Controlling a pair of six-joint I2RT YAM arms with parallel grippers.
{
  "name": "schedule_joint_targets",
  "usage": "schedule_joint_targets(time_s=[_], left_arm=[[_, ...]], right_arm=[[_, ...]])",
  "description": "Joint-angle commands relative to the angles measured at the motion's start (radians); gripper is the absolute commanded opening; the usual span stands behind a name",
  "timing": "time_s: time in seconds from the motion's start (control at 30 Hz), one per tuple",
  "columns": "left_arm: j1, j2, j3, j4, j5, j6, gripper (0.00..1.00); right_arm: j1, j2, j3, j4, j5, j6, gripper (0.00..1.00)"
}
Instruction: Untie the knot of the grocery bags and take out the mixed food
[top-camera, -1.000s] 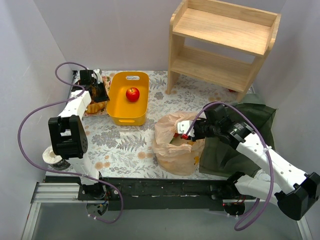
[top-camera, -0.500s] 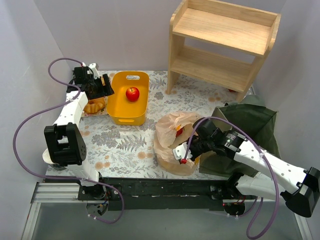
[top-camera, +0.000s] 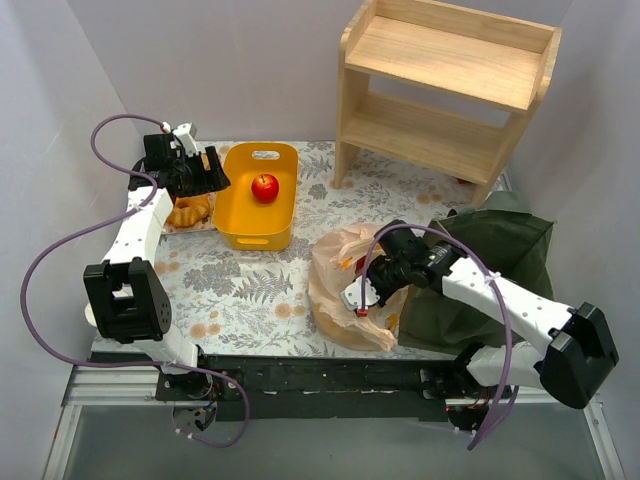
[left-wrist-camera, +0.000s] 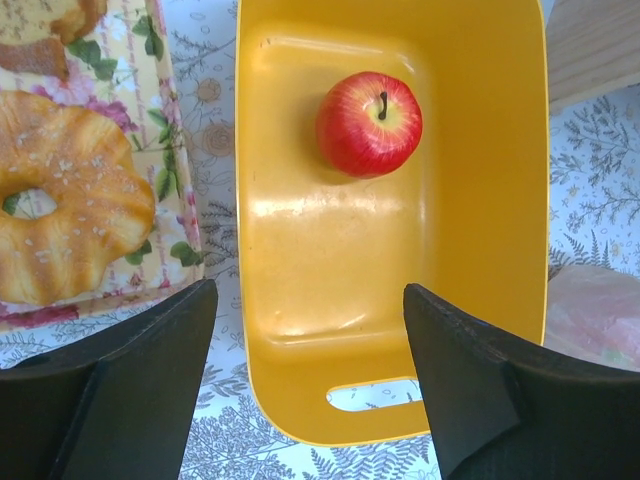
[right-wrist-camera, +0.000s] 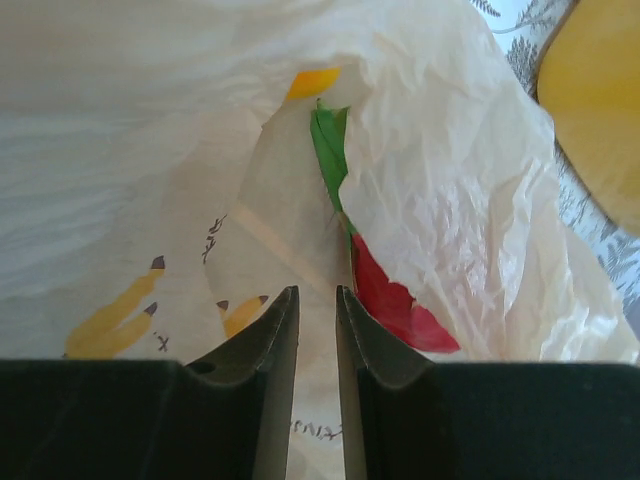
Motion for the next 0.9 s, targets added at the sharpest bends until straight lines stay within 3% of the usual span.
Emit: schedule_joint_targets(time_s=[0.0,0.33,0.47,0.57,0.73,0.8,0.87], left_arm=[[0.003,-0.064,-0.022,-0.014,0.018,0.015,0.75],[0.003,-0.121,-0.086,-0.031,0.018,0.024,0.75],[0.003,-0.148,-0.108,-0.040,0.015,0.030,0.75],[0.004,-0.156,-0.123,-0.046,0.013,0.039,0.76],[0.004,-0.162,-0.137,-0.049,0.013,0.038,0.76],[0.009,-0.161,-0.138,-0.049,0.019,0.038,0.76],[0.010,-0.161,-0.138,-0.052,0.021,0.039,0.76]], right_arm=[[-0.003,0.071,-0.006,0.060,-0.032,-0.154,0.29],[0.005,0.309,0.115,0.100,-0.094,-0.258,0.31],[0.011,0.320,0.107,0.150,-0.152,-0.341,0.50],[0.020,0.327,0.081,0.155,-0.173,-0.385,0.58],[0.033,0.436,0.121,0.061,-0.157,-0.454,0.64],[0.039,0.479,0.120,0.092,-0.129,-0.439,0.69],[0.045,0.501,0.110,0.133,-0.099,-0.425,0.68]])
